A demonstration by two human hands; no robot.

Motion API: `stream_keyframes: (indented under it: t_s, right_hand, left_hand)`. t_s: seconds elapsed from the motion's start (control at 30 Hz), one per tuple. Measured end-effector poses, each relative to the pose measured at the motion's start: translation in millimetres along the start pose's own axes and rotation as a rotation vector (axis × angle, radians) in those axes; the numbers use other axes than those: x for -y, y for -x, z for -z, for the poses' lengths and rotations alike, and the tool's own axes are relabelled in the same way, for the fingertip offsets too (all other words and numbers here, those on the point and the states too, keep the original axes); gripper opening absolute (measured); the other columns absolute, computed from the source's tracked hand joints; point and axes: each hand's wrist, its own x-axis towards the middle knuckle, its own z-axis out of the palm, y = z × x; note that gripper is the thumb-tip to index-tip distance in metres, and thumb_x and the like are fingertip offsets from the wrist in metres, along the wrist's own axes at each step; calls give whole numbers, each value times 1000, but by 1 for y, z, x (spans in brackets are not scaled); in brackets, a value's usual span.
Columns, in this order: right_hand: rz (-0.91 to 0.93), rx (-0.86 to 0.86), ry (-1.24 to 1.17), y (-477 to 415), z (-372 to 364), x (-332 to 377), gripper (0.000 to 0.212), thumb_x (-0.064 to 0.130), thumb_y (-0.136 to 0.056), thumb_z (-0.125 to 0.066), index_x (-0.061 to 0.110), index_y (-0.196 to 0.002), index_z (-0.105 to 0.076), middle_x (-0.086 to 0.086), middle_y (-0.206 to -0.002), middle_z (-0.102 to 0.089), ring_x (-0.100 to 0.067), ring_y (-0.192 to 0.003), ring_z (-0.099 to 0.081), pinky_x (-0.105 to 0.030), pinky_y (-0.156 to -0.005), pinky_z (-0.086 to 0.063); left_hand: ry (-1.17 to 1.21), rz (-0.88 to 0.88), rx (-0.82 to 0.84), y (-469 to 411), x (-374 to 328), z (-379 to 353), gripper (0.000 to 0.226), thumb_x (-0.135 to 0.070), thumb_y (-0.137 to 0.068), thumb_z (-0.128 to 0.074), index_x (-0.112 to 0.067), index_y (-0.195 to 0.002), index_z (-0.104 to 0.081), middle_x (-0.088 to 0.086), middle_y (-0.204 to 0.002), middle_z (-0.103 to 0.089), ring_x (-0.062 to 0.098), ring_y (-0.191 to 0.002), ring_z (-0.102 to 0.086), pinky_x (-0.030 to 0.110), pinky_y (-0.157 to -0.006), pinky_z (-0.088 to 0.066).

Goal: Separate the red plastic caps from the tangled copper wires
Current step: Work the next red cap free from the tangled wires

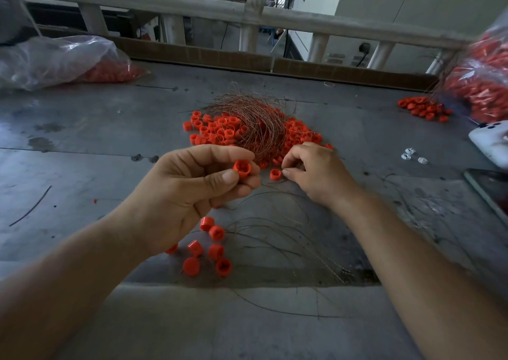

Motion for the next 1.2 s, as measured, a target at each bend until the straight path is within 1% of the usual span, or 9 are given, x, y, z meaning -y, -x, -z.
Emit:
stream_keyframes:
  t_s: [0.1, 0.23, 0.3, 0.4, 0.5, 0.57, 0.7, 1.0, 1.2]
  right_hand:
    - [5, 3, -26, 0, 0, -1, 14, 11, -84, -64, 14, -97, -64, 1, -94, -59, -7, -78, -50, -15, -70, -38]
    - [-84, -38, -193, 2, 14, -5, 23, 10, -86, -62, 15, -108, -65, 11, -80, -55, 1, -67, -50, 1, -63, -36]
    - [-134, -48, -412, 4, 24, -3, 18, 5, -86, -60, 14, -100, -66, 9, -76, -59, -1, -65, -57, -6, -69, -44]
    - [-145, -38, -892, 12, 34, 13, 18, -6, -82, -58, 11, -82, -64, 0, -72, -65, -5, -66, -65, -15, -65, -52]
    - [-134, 62, -1192, 20, 37, 30, 10, 2, -69, -61, 7, -78, -60, 0, -66, -67, -11, -68, -67, -25, -63, -57]
    - [-121, 121, -1223, 24, 36, 38, 18, 11, -64, -61, 9, -81, -61, 1, -66, -68, -11, -67, -66, -30, -67, -56]
    - [-76, 169, -1195, 26, 31, 43, 22, 15, -65, -60, 16, -86, -66, 6, -67, -65, -4, -65, -60, -25, -68, -53]
    - [-122, 162, -1324, 28, 25, 47, 15, 10, -65, -61, 5, -79, -62, -2, -68, -68, -11, -65, -66, -20, -60, -53]
    - [-33, 132, -1170, 32, 21, 54, 10, 10, -68, -63, 12, -78, -63, 5, -68, -67, -6, -68, -65, -17, -63, -52]
  left_hand:
    - [-8, 0, 0, 0, 0, 1, 25, -10, -55, -65, -13, -77, -76, 7, -79, -73, 14, -73, -70, 16, -62, -54]
    - [-9, 2, -1, -1, 0, 2, 25, -10, -56, -65, -13, -78, -76, 7, -79, -73, 14, -73, -70, 17, -62, -54]
    - [-15, 1, -2, -1, 1, 2, 26, -10, -56, -65, -12, -79, -76, 8, -79, -73, 15, -74, -70, 17, -62, -54]
    - [-27, 10, -9, -1, 2, 2, 26, -11, -56, -66, -12, -80, -76, 8, -79, -73, 15, -73, -70, 17, -62, -54]
    - [-31, 18, -21, -1, 2, 2, 27, -12, -55, -66, -12, -80, -76, 8, -79, -73, 15, -74, -70, 17, -62, -54]
    - [-33, 18, -24, -1, 2, 3, 27, -12, -55, -66, -13, -81, -76, 7, -79, -73, 15, -73, -70, 17, -62, -54]
    - [-41, 20, -30, -2, 2, 3, 28, -13, -55, -66, -14, -81, -76, 7, -79, -73, 15, -73, -70, 17, -63, -54]
    - [-66, 23, -58, -2, 3, 2, 28, 0, -66, -54, -11, -81, -75, 9, -78, -72, 16, -71, -70, 18, -62, -54]
    - [-96, 20, -68, -2, 3, 3, 22, -1, -66, -56, -9, -75, -74, 10, -79, -72, 17, -73, -70, 19, -63, -54]
